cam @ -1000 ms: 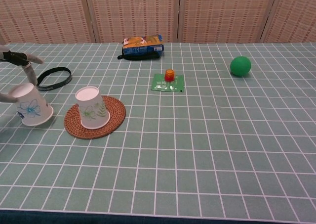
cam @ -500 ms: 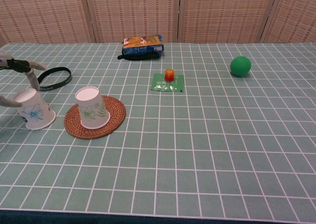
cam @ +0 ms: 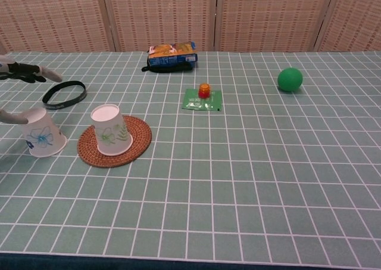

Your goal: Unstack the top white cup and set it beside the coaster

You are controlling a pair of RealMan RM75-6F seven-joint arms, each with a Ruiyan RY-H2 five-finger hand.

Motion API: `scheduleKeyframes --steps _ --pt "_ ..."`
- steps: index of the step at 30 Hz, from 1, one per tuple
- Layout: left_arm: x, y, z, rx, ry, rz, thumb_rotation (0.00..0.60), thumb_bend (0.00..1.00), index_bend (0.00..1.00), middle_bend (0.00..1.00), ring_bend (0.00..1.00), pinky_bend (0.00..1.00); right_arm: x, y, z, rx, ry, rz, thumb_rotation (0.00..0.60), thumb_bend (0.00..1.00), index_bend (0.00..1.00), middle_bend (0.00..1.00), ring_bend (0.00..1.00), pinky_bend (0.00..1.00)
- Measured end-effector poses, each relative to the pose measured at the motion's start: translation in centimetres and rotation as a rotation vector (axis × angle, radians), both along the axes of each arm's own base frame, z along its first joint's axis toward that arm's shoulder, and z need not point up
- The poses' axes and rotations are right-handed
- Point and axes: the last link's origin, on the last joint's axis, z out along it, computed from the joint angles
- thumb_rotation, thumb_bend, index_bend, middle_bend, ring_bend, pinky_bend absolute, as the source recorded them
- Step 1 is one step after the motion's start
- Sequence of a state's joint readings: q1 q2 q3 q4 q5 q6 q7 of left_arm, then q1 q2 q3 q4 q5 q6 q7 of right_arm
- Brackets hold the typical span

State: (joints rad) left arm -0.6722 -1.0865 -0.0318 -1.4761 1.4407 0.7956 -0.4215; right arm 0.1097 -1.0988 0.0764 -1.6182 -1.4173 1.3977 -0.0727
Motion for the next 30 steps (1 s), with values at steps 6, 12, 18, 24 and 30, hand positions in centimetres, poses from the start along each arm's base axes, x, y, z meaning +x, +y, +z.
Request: scheduleKeyframes --steps 6,12,18,24,30 --pt "2.1 -2.7 2.4 0.054 0.029 -0.056 0.600 0.27 0.04 0.00 0.00 0.00 0.3 0.5 0.2 0.004 -0.009 0.024 0.600 0.29 0.00 0.00 0.00 0.00" --pt "1.2 -6.8 4.8 0.212 0.103 -0.064 0.600 0.27 0.00 0.00 0.00 0.00 0.0 0.3 0.0 0.016 -0.013 0.001 0.600 0.30 0.00 0.00 0.00 0.00" --pt "-0.9 -11.1 6.1 0.403 0.148 -0.048 0.600 0.27 0.00 0.00 0.00 0.00 0.2 0.1 -0.6 0.030 -0.002 0.006 0.600 0.29 0.00 0.00 0.00 0.00" --pt "-4.3 -14.2 6.4 0.547 0.169 -0.033 0.600 0.27 0.00 0.00 0.00 0.00 0.5 0.3 -1.3 0.038 0.012 0.015 0.600 0.30 0.00 0.00 0.00 0.00" --pt "-7.1 -15.6 6.6 0.601 0.130 -0.015 0.600 0.27 0.00 0.00 0.00 0.00 1.0 0.6 -2.4 0.058 0.023 0.017 0.600 0.29 0.00 0.00 0.00 0.00"
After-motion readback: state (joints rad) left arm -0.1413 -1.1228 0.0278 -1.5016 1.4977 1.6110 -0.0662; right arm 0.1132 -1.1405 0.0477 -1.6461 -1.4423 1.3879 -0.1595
